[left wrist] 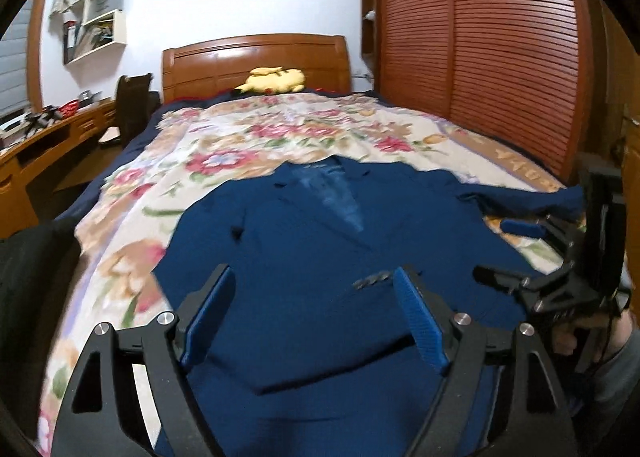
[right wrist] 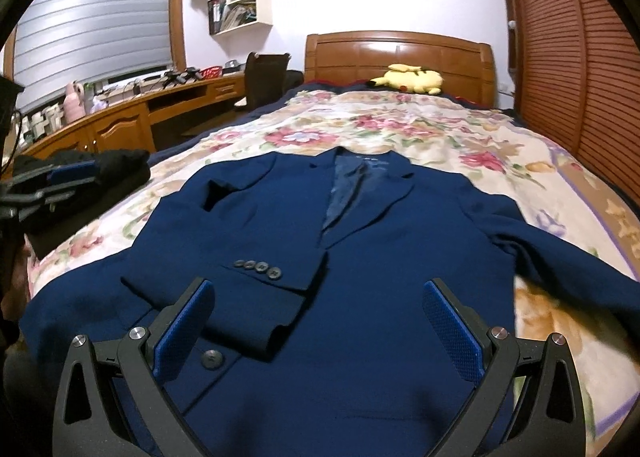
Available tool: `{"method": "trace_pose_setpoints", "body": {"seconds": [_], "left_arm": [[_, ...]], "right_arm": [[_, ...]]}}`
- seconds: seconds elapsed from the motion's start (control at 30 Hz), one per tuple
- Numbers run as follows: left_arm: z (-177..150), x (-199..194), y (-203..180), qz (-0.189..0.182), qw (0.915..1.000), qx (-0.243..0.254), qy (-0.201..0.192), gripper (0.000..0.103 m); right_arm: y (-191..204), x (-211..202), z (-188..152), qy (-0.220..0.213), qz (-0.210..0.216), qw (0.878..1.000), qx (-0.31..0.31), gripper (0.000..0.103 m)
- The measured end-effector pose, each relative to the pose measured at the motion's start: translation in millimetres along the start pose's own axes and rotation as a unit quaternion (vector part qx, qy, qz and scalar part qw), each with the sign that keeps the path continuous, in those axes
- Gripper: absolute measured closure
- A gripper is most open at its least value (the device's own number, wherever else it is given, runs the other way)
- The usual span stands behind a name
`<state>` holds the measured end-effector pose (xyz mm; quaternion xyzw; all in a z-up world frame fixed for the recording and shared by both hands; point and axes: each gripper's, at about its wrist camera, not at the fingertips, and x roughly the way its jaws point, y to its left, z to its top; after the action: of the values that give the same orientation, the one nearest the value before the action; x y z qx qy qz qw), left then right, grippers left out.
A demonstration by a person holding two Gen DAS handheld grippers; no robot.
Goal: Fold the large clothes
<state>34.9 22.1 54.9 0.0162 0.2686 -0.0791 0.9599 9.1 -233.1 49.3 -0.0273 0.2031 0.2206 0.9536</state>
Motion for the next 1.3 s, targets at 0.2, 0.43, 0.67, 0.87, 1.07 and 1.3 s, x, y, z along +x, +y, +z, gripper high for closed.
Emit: {"method": "trace_pose_setpoints", "body": {"seconds": [0.2,0.43,0.67,0.87,1.07,1.3], "left_arm": [[-28.5,3.8,27.1,0.011,0.9994,-0.032,0.005,0.021],[-49.4,1.4,50.2,0.026,0.9987,-0.043,0.006,0.021],[-62.4,2.3,63.5,0.035,0.9979,-0.052,0.013,0.021],[-71.4,10.5,68.4,0.038,0.9973,-0.058,0.024,0.021],[-76.3,10.9,64.7,0.037,0.9980,-0.045,0.023,0.021],[-75.7,3.5,59.8,0.043,0.9981,-0.043,0.010,0.021]], "right_arm": [[1.1,27.1,3.2,0.031,0.030,0.999,-0.012,0.006],[0.7,59.2,-2.9,0.090,0.060,0.994,-0.016,0.014],[1.3,68.0,-5.6,0.116,0.073,0.990,-0.029,0.030],[7.3,70.1,-3.6,0.135,0.078,0.987,-0.031,0.062],[8.6,58.2,-2.9,0.125,0.078,0.989,-0.016,0.089],[-0.4,0.1,0.1,0.046,0.036,0.998,0.002,0.096]]}}
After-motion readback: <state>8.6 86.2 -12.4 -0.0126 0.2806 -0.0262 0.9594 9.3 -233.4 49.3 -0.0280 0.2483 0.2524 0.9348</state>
